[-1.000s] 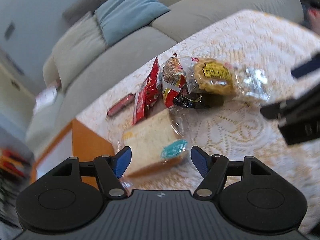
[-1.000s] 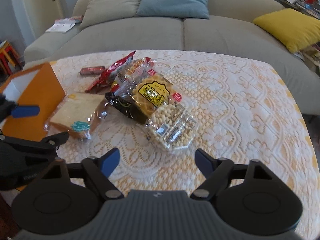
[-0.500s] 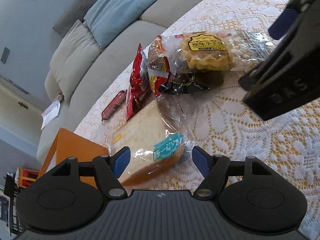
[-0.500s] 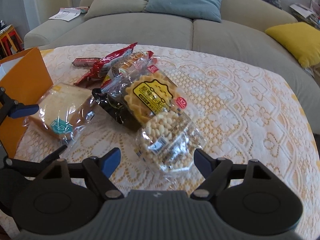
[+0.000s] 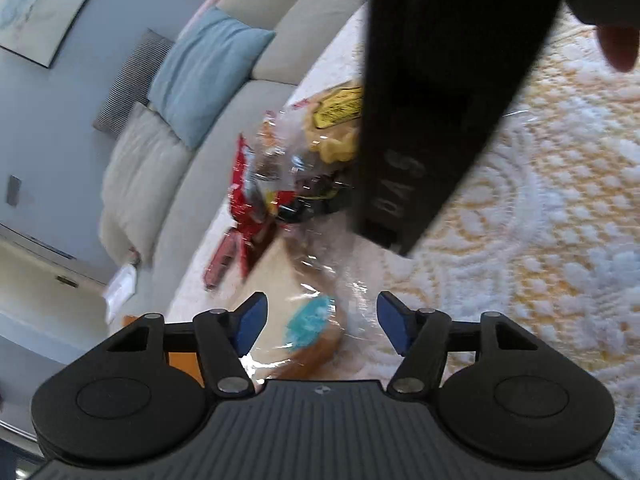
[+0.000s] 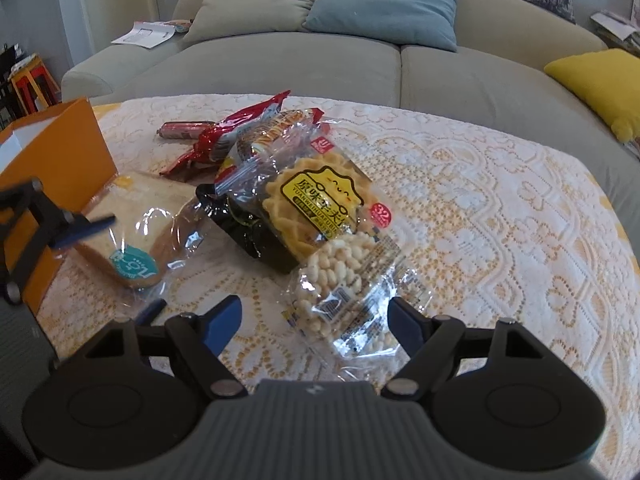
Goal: Organize snacks
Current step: 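Reach the left gripper to the bagged bread loaf and close on it, then lift the bread loaf with the left gripper and carry it over the box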
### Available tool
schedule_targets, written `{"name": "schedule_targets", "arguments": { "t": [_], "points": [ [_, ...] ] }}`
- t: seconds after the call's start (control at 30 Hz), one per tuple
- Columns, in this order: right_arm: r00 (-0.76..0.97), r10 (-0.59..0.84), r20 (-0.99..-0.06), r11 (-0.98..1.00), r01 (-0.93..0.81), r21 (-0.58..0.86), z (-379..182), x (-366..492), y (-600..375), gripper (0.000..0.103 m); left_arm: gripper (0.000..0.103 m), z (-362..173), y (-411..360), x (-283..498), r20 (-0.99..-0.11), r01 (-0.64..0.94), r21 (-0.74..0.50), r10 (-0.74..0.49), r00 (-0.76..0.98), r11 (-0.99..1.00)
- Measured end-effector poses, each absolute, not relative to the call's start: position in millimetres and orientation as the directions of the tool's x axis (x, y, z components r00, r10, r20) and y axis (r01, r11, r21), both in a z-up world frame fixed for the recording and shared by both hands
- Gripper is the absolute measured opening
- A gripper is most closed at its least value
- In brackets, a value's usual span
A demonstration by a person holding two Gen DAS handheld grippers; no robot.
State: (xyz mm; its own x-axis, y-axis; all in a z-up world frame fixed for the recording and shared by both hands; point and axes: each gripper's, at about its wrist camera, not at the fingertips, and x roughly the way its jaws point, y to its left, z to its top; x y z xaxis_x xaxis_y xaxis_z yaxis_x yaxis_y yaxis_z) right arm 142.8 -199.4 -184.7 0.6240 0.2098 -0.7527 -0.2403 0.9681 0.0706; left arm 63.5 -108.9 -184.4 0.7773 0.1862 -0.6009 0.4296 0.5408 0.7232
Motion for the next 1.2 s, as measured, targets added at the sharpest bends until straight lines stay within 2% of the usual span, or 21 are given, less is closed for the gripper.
{"name": "schedule_targets", "arguments": {
  "t": [0.07,0.13,0.5,0.67,0.73,0.8,0.83,0.9,0.93,1.0,1.1,1.2],
  "points": [
    [0.621,0.216,-0.754,0.968,-0.239,0.081,-185.5,143.3,-201.2,0.078,0.080,-182.5,-105.1,66.9,-0.651,0.449,0.669,0.175,0.739,0.592],
    [0.616,0.219,-0.757,0.967,-0.242,0.083,-187.2,143.6,-202.9,0.078,0.081,-180.2,-101.6,70.2,-0.661,0.438,0.650,0.177,0.729,0.621],
    [0.608,0.217,-0.764,0.969,-0.231,0.091,-193.7,145.8,-205.2,0.072,0.080,-186.9,-92.8,77.4,-0.559,0.347,0.742,0.245,0.792,0.573],
    [0.625,0.189,-0.757,0.971,-0.235,0.048,-196.6,145.0,-201.7,0.071,0.075,-207.7,-98.2,74.1,-0.503,0.325,0.799,0.267,0.822,0.506],
    [0.630,0.170,-0.758,0.971,-0.237,0.021,-197.3,144.4,-200.4,0.069,0.069,-206.0,-97.0,75.7,-0.515,0.325,0.784,0.262,0.816,0.529],
    [0.635,0.149,-0.758,0.972,-0.236,-0.007,-198.3,144.5,-199.3,0.067,0.054,-202.3,-93.1,80.0,-0.545,0.334,0.751,0.248,0.801,0.570],
    [0.636,0.144,-0.758,0.971,-0.239,-0.016,-199.0,144.6,-199.2,0.067,0.043,-200.6,-91.4,82.0,-0.564,0.340,0.733,0.246,0.788,0.590],
    [0.642,0.143,-0.753,0.970,-0.243,-0.022,-199.8,144.3,-199.2,0.066,0.033,-196.5,-88.7,82.4,-0.571,0.331,0.720,0.250,0.782,0.610],
    [0.645,0.142,-0.751,0.969,-0.245,-0.027,-200.1,143.9,-199.5,0.066,0.032,-195.1,-88.6,80.2,-0.571,0.326,0.717,0.251,0.781,0.616],
    [0.652,0.136,-0.746,0.966,-0.254,-0.045,-199.3,142.5,-199.9,0.057,0.030,-190.9,-86.9,76.7,-0.569,0.318,0.713,0.251,0.783,0.625],
    [0.662,0.126,-0.739,0.961,-0.267,-0.076,-196.6,139.7,-197.5,0.051,0.024,-183.8,-85.4,73.4,-0.563,0.309,0.712,0.249,0.788,0.631],
    [0.658,0.130,-0.742,0.961,-0.268,-0.068,-193.9,139.2,-198.8,0.047,0.021,-171.9,-83.8,73.2,-0.563,0.298,0.696,0.238,0.792,0.653]
  ]
}}
